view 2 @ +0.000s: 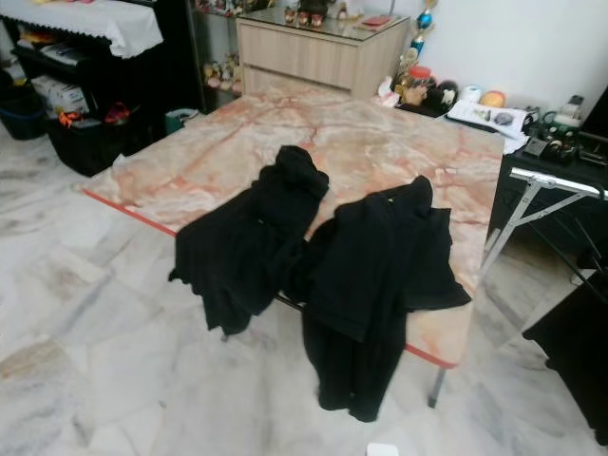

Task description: Hang hanger

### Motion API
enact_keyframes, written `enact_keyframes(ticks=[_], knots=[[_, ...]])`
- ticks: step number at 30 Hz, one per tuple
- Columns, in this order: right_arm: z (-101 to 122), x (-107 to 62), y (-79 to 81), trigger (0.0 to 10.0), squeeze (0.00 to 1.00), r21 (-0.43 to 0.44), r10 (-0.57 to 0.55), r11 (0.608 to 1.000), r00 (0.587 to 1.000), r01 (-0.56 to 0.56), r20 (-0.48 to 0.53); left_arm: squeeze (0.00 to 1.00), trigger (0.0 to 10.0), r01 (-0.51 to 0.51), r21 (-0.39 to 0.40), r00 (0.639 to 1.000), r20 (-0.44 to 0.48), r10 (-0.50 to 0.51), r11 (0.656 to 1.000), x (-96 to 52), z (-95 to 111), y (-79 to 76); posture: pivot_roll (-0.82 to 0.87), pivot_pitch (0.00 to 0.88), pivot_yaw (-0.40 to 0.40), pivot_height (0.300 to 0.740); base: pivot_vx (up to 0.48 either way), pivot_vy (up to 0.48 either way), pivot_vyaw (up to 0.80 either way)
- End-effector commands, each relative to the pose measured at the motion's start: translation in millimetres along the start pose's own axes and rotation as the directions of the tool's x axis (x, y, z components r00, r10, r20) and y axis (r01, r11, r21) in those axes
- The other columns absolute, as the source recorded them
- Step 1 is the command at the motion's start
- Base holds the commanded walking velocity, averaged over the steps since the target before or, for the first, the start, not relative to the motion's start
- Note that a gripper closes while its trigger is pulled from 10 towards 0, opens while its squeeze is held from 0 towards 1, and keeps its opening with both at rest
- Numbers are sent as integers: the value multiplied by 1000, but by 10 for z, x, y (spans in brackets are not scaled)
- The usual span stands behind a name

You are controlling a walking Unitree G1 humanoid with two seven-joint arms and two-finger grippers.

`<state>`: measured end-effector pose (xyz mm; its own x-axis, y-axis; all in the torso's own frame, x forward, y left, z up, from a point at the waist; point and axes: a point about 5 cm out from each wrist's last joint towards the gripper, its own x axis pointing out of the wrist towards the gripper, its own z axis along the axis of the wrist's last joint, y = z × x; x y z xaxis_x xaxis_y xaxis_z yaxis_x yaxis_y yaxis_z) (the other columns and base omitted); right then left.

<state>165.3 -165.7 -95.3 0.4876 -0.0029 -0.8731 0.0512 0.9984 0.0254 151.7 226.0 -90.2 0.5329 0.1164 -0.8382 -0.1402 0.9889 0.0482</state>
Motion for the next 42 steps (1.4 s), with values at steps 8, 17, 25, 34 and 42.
enact_keyframes(ticks=[8, 17, 25, 34, 42], knots=[[-43, -11, -74, 10000, 0, -14, -7, 1000, 1000, 7, -8, 0, 10000, 13, 3, 1000, -23, -13, 1000, -5, -66, -57, 28, 62, -16, 721, 0, 96, 0], [-37, -11, -75, 10000, 0, -39, 0, 999, 1000, 0, -5, 0, 10000, 16, 13, 999, -35, -16, 1000, -6, -88, -76, 28, 58, -17, 721, 0, 0, 800], [-36, -11, -74, 10000, 0, -43, 3, 999, 1000, -4, -5, 0, 10000, 11, 8, 999, -39, -11, 1000, -2, -84, -88, 25, 51, -18, 721, 0, 0, 800], [-34, -12, -82, 10000, 0, -48, 6, 999, 1000, -6, -6, 0, 10000, 9, -10, 1000, -27, -9, 1000, 8, -41, -109, 27, 50, -25, 721, 0, 0, 800], [-28, -13, -101, 10000, 0, -56, 3, 998, 1000, -3, -7, 0, 10000, 6, -15, 1000, -27, -6, 1000, 9, -47, -136, 27, 53, -35, 721, 0, 0, 800]])
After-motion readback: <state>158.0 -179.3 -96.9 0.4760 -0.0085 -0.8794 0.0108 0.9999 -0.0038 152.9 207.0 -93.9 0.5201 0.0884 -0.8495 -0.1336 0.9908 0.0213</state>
